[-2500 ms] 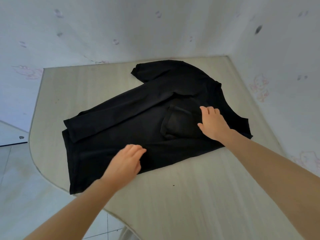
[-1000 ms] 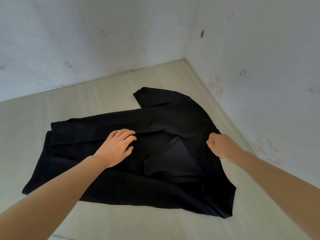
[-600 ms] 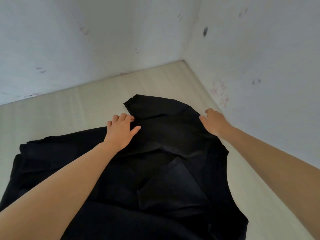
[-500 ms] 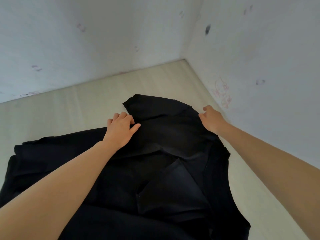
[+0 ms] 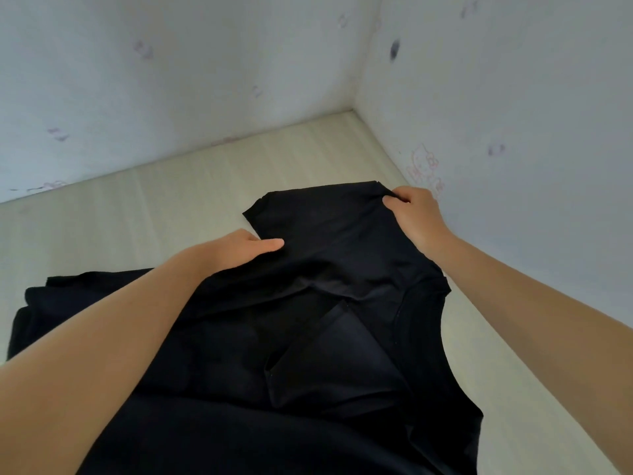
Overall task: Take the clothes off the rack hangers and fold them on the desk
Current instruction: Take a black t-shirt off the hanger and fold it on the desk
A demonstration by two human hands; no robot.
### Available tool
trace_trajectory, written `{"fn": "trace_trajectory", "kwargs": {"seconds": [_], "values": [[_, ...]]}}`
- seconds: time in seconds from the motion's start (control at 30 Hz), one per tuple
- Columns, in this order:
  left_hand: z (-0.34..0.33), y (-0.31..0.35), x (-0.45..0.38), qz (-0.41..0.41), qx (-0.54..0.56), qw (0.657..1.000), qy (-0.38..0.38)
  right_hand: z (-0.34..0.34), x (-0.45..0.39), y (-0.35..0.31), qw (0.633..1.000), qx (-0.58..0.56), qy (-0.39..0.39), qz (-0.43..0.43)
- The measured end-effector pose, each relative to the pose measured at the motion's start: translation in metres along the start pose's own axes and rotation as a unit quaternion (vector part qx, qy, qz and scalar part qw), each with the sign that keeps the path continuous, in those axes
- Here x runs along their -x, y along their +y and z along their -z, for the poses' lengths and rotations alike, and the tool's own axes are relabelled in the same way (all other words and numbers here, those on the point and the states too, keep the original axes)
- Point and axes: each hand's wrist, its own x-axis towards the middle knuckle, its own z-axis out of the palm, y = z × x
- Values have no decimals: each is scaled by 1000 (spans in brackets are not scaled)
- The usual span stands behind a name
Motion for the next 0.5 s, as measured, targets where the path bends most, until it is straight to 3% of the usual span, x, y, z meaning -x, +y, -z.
{"fn": "trace_trajectory", "kwargs": {"seconds": [0.1, 0.23, 0.37, 0.5], "values": [[6, 6, 8, -65, 60, 996, -3, 14, 19, -3, 999, -28, -7, 20], [3, 8, 17, -145, 46, 981, 121, 31, 49, 2, 998, -52, -23, 16], [-12, -1, 48, -224, -92, 952, 189, 38, 89, 25, 997, -24, -73, -33], [-40, -34, 78, -241, -221, 935, 136, 34, 136, 53, 981, 86, -167, -55]]}}
